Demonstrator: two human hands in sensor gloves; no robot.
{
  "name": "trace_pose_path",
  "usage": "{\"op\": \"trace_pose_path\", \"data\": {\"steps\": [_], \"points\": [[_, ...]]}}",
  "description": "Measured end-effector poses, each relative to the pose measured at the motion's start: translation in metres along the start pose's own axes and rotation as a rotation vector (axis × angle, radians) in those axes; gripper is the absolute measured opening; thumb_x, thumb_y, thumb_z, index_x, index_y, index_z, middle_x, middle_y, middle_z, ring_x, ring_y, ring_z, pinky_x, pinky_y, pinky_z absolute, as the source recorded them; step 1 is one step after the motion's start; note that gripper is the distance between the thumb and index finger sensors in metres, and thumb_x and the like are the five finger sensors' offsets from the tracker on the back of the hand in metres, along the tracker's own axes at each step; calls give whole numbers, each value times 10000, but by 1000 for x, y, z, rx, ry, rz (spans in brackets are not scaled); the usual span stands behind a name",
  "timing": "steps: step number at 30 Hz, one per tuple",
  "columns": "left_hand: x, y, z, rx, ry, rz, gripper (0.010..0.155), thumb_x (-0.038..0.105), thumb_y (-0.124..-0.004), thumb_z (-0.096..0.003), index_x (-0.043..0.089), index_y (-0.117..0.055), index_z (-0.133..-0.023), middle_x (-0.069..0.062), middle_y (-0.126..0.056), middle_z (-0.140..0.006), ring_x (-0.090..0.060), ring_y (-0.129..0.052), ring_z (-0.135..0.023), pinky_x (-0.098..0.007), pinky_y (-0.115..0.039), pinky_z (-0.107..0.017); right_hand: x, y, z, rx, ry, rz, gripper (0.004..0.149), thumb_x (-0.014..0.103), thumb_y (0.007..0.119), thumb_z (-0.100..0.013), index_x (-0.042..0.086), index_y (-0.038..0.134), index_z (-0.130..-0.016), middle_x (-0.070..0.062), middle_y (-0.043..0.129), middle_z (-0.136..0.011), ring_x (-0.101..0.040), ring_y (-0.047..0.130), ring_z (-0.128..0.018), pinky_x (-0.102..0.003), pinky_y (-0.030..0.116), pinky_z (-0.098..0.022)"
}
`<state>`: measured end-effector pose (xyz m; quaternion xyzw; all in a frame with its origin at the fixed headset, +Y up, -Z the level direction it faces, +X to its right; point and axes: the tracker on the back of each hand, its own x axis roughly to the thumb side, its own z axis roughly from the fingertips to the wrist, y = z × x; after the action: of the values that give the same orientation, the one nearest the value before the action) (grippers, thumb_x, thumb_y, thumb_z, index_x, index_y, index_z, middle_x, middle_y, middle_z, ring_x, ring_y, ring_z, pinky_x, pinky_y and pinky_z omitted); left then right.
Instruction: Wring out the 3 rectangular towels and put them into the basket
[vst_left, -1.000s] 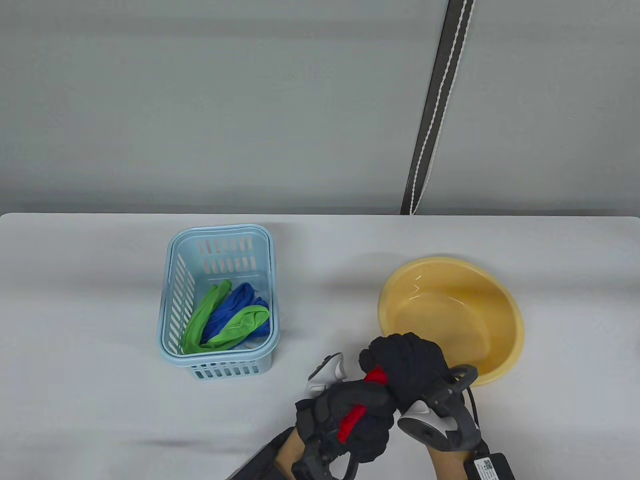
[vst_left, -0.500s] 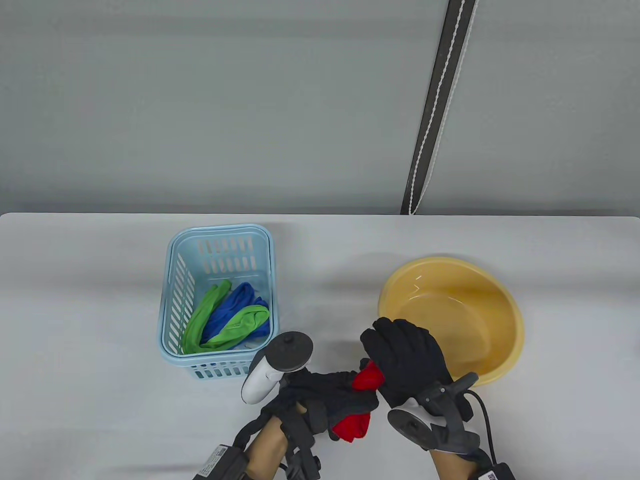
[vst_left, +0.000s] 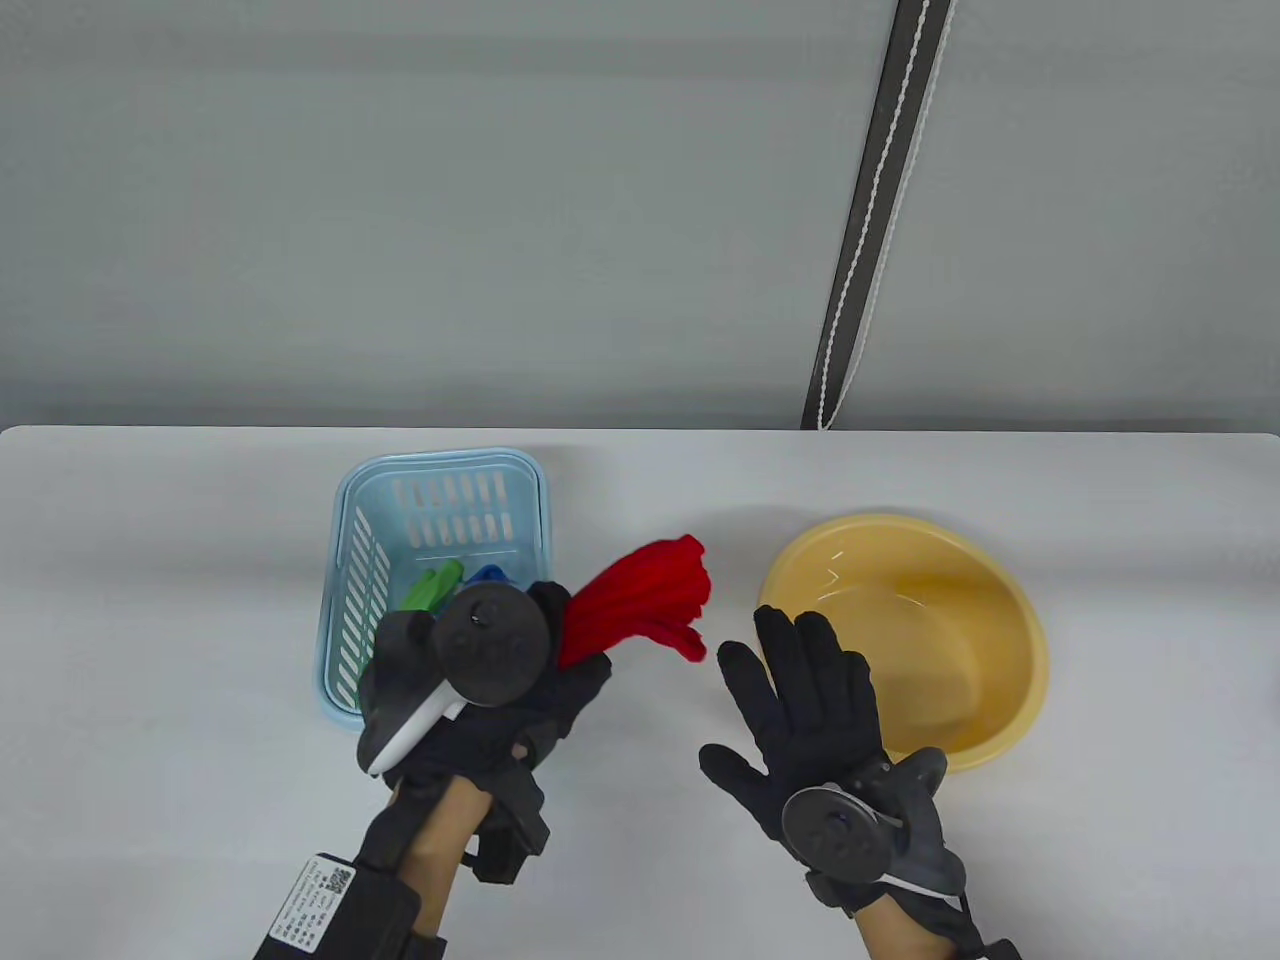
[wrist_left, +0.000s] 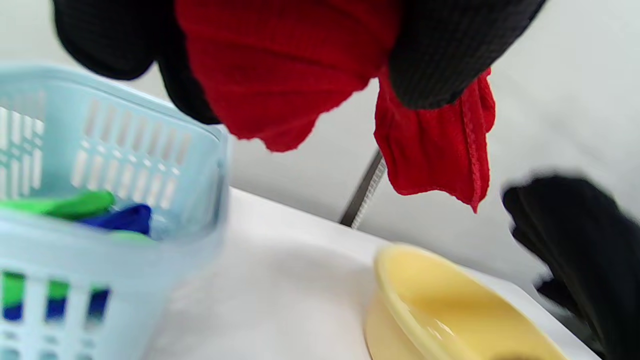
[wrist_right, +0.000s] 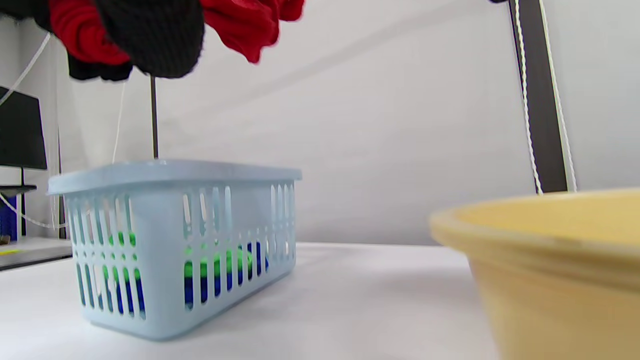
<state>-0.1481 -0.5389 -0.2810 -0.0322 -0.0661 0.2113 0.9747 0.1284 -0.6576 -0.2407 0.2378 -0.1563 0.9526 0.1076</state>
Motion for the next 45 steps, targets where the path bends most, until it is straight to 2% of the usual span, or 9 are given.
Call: {"op": "trace_pose_path", "data": {"steps": [3, 6, 10, 16, 18, 22, 29, 35, 45], "points": [[-15, 16, -11, 69, 45, -37, 755, 580, -845, -518, 94, -639, -1057, -170, -904, -907, -406, -977, -648, -594, -819, -505, -2, 4, 0, 42, 11, 13, 957, 569, 765, -555, 263, 82, -1152, -220, 144, -1231, -556, 194, -1116, -790, 332, -717], [-35, 22, -24, 115, 111, -175, 761, 588, -844, -510, 107, -633, -1061, -161, -903, -913, -402, -978, -657, -592, -821, -510, -1, 8, -1, 58, 14, -34, 943, 567, 756, -560, 261, 91, -1154, -222, 150, -1231, -559, 199, -1115, -794, 329, -714], [-67, 20, -47, 95, 246, -200, 780, 592, -839, -512, 112, -602, -1079, -160, -887, -935, -404, -969, -673, -589, -817, -517, -1, 8, -1, 68, 23, -6, 942, 568, 751, -562, 261, 87, -1154, -225, 150, -1232, -558, 197, -1116, -795, 329, -713], [-95, 13, -73, 67, 473, -205, 829, 621, -822, -520, 96, -560, -1106, -174, -867, -965, -418, -957, -705, -594, -807, -532, -8, 8, 0, 72, 44, -6, 937, 563, 753, -562, 254, 98, -1157, -232, 179, -1235, -561, 211, -1115, -797, 335, -711], [-103, 8, -80, 54, 515, -181, 870, 623, -815, -525, 73, -512, -1127, -203, -820, -1016, -453, -916, -773, -612, -787, -553, -9, 9, 0, 78, 45, -3, 934, 561, 753, -563, 252, 103, -1158, -237, 185, -1234, -562, 216, -1116, -799, 337, -708], [-113, -1, -87, 34, 531, -107, 943, 604, -793, -544, 46, -353, -1164, -291, -567, -1167, -572, -662, -981, -694, -646, -656, -9, 9, -1, 93, 47, 6, 931, 561, 751, -563, 251, 106, -1159, -236, 191, -1235, -563, 221, -1115, -801, 338, -707], [-105, 2, -79, 21, 385, -170, 906, 620, -744, -548, 145, -298, -1178, -194, -383, -1251, -571, -458, -1078, -721, -524, -717, -7, 10, -1, 111, 39, 12, 936, 563, 752, -562, 250, 101, -1157, -234, 193, -1236, -561, 223, -1117, -802, 334, -706], [-67, 3, -49, 48, 217, -272, 902, 642, -723, -549, 192, -272, -1187, -139, -288, -1270, -564, -327, -1097, -728, -452, -736, -7, 12, -1, 165, 52, -42, 965, 589, 729, -567, 233, 42, -1145, -240, 147, -1234, -566, 164, -1111, -813, 289, -697], [-11, -35, 10, 16, -116, -206, 915, 668, -686, -555, 216, -209, -1192, -136, -197, -1270, -562, -247, -1100, -747, -390, -737, -3, 15, -2, 204, 29, -97, 971, 621, 713, -566, 250, 21, -1138, -226, 81, -1225, -550, 62, -1094, -812, 214, -687]]}}
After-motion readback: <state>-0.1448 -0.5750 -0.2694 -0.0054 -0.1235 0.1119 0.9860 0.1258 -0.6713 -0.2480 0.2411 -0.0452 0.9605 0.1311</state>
